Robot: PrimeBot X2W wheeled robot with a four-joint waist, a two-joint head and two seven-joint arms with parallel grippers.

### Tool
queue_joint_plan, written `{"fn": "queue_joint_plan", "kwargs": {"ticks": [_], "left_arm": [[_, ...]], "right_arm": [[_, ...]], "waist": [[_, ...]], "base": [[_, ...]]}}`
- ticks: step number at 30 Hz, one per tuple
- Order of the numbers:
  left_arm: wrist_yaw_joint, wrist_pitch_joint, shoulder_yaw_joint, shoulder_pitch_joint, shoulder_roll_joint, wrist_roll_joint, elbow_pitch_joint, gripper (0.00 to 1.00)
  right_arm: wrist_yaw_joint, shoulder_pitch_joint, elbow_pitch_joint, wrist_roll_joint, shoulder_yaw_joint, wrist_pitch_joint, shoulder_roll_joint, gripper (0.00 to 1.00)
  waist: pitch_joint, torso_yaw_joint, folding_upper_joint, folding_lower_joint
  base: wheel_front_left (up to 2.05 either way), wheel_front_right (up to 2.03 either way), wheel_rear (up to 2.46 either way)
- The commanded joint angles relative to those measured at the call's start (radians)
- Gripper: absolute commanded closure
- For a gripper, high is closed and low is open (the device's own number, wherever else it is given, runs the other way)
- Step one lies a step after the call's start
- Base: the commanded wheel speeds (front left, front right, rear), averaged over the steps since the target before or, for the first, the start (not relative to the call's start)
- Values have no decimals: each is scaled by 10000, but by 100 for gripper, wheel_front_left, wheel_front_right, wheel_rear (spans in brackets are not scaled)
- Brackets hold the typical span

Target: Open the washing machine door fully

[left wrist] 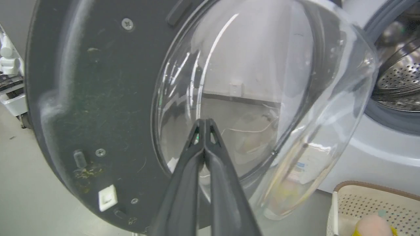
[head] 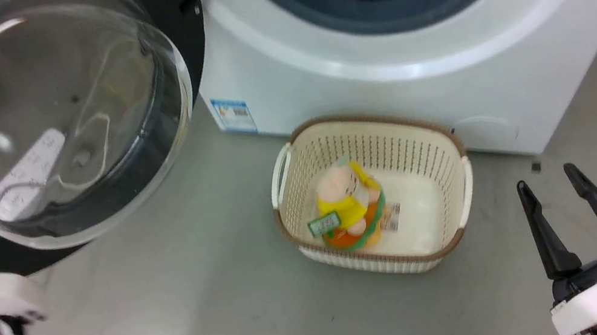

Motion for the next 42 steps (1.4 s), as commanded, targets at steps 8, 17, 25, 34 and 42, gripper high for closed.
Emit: {"fn": "queue_joint_plan", "kwargs": {"ticks": [8, 17, 25, 34, 42], "left_arm": [[26, 374, -1006, 1839, -1245, 39, -2118, 100], [615, 431, -2074, 3536, -2410, 336, -3588, 100], [957, 47, -2379, 4374, -2944, 657, -3725, 0], [735, -45, -2680, 4686, -3036, 1090, -3355, 0], [690, -50, -2818, 4685, -3028, 1747, -3399, 0]], "right_arm": [[8, 338, 488, 240, -412, -452, 294, 0], [8, 770, 711, 229, -498, -619, 421, 0], [8, 960, 832, 131, -259, -686, 501, 0], [8, 1069, 958, 100, -225, -720, 582, 0], [8, 1075, 1031, 91, -242, -729, 609, 0]], "waist": [[-1728, -849, 0, 1], [-2328, -1706, 0, 1], [-2406, -2292, 0, 1], [-2365, -2558, 0, 1], [-2372, -2613, 0, 1]], "base": [[0, 0, 0], [0, 0, 0], [0, 0, 0], [0, 0, 0], [0, 0, 0]]}}
